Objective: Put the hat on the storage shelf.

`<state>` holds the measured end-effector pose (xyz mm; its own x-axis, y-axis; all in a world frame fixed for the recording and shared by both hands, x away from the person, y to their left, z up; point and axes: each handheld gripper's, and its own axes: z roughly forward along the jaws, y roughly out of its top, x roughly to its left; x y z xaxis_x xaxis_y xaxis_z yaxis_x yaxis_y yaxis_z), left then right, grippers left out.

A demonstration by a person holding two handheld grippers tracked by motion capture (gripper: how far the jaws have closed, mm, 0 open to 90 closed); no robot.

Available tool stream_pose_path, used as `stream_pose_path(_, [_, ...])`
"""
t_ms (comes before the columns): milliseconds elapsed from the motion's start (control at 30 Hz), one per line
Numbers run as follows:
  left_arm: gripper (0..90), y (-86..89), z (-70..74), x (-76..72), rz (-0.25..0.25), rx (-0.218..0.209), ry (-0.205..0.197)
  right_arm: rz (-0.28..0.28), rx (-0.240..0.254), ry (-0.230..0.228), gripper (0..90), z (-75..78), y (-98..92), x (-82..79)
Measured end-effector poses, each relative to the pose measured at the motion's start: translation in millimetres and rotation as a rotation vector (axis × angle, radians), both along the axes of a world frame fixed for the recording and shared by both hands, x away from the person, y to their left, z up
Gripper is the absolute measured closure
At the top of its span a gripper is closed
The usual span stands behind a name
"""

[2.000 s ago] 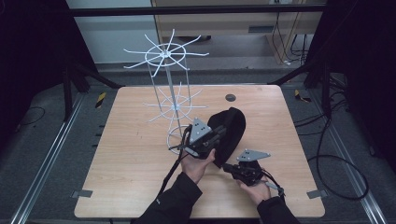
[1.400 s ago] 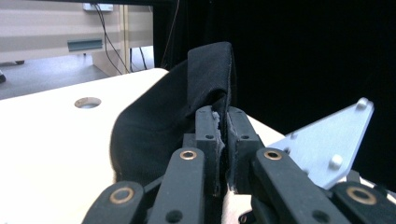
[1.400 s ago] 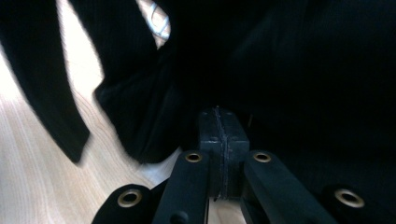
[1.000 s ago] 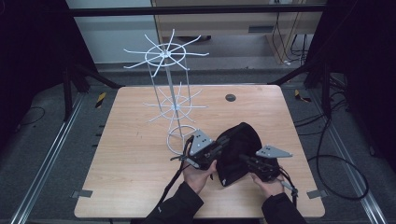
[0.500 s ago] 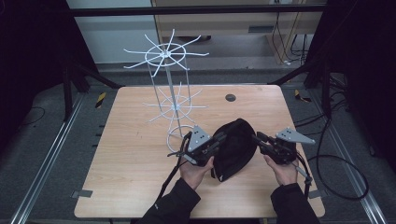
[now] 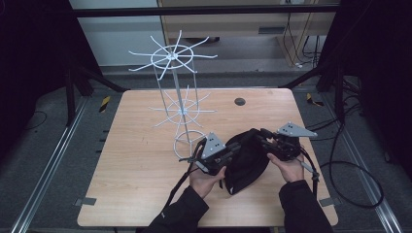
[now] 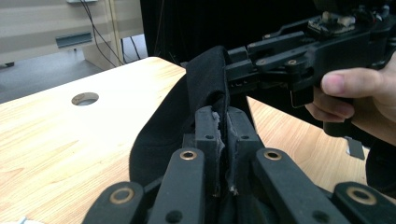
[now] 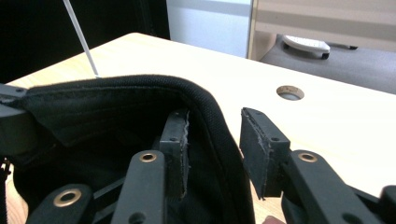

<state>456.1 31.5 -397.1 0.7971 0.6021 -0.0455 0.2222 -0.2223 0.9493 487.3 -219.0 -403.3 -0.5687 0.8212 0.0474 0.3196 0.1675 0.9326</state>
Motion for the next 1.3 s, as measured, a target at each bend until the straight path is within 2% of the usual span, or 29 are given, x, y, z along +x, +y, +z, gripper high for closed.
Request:
stream_pose_path(167, [84.6,-0.5,1.1,0.3,-0.009,0.001,-0.002,0.016,0.001,0.004,66.1,1.5,-1.7,-1.8])
stream_pose_path(267, [84.6,-2.1,1.8,1.3,-0.012,0.007,-0.002,0.024,-0.015,0.023,73.3,0.2,-1.1,-1.3])
stream_pose_path(367, [84.5,-2.8,2.5,3.4,-0.003,0.010,0.010,0.034,-0.005,0.043,81.8,-1.3,-3.1,-0.9])
stream_pose_path(533, [82.7,-2.5,2.5,4.8,0.011,0.008,0.029,0.026,0.000,0.011,84.0,0.3,-5.2,-3.7])
stream_pose_path(600, [75.7,-1.8,3.0,5.2,0.029,0.007,0.031,0.019,0.017,-0.008,84.2,2.5,-7.3,-5.2])
stream_pose_path(700, [60.3,1.6,4.1,5.2,0.055,0.007,0.026,0.000,0.058,-0.040,84.4,6.9,-11.7,-7.5])
stream_pose_path(767, [52.0,6.4,5.3,3.8,0.071,0.006,0.019,-0.013,0.062,-0.059,84.4,9.8,-14.1,-8.5])
stream_pose_path(867, [42.5,15.6,6.4,-0.8,0.096,0.029,0.013,-0.029,0.065,-0.080,84.4,13.1,-16.6,-9.7])
stream_pose_path(1033, [34.0,32.3,0.6,-12.0,0.124,0.052,0.045,-0.050,0.073,-0.102,84.4,14.6,-16.3,-10.5])
stream_pose_path(1200, [30.6,39.0,-20.5,-25.7,0.121,0.077,0.084,-0.081,0.060,-0.109,84.4,15.5,-11.7,-10.6])
stream_pose_path(1300, [29.4,36.5,-32.1,-26.2,0.121,0.110,0.108,-0.089,0.053,-0.118,84.4,18.2,-8.3,-10.5])
